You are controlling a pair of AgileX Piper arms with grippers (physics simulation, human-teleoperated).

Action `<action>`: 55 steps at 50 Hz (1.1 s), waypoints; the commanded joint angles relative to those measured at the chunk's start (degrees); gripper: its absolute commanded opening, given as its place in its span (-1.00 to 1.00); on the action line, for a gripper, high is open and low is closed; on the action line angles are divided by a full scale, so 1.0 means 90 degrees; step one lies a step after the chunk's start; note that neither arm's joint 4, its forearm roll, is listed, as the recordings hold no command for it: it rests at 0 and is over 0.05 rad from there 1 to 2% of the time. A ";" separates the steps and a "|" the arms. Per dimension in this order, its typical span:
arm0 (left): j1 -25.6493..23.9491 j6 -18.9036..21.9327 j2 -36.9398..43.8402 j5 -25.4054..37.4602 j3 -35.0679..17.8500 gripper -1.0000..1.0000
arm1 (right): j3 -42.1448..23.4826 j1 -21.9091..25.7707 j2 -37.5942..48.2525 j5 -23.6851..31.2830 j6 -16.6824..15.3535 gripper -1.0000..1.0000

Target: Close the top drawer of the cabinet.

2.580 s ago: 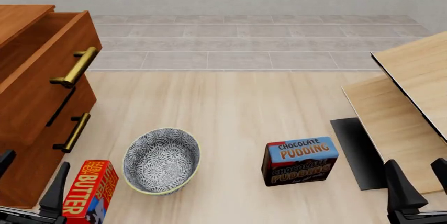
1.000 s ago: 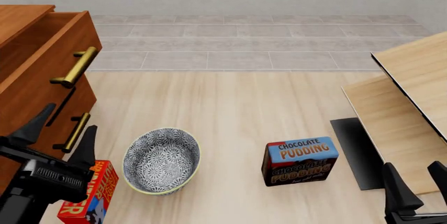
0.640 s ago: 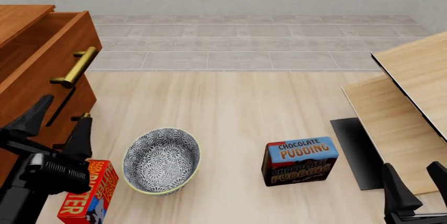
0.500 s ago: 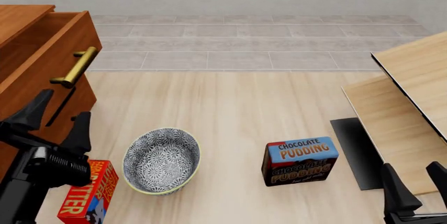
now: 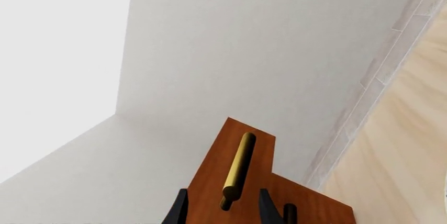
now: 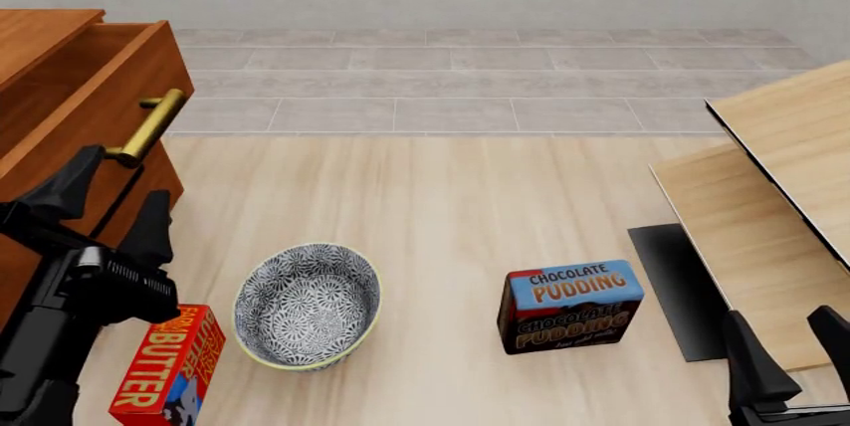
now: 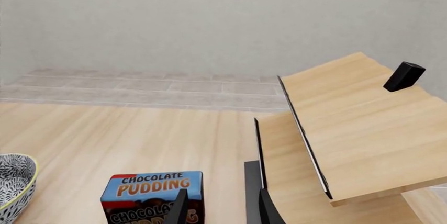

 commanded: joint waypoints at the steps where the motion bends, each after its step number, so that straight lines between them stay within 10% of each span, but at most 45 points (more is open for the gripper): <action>1: 0.0087 0.0034 0.0144 -0.0002 -0.0091 1.00 | -0.0001 0.0030 -0.0001 -0.0043 0.0001 1.00; 55: 0.0663 0.0325 0.0571 -0.0002 -0.0415 1.00 | -0.0002 0.0035 -0.0001 -0.0056 0.0009 1.00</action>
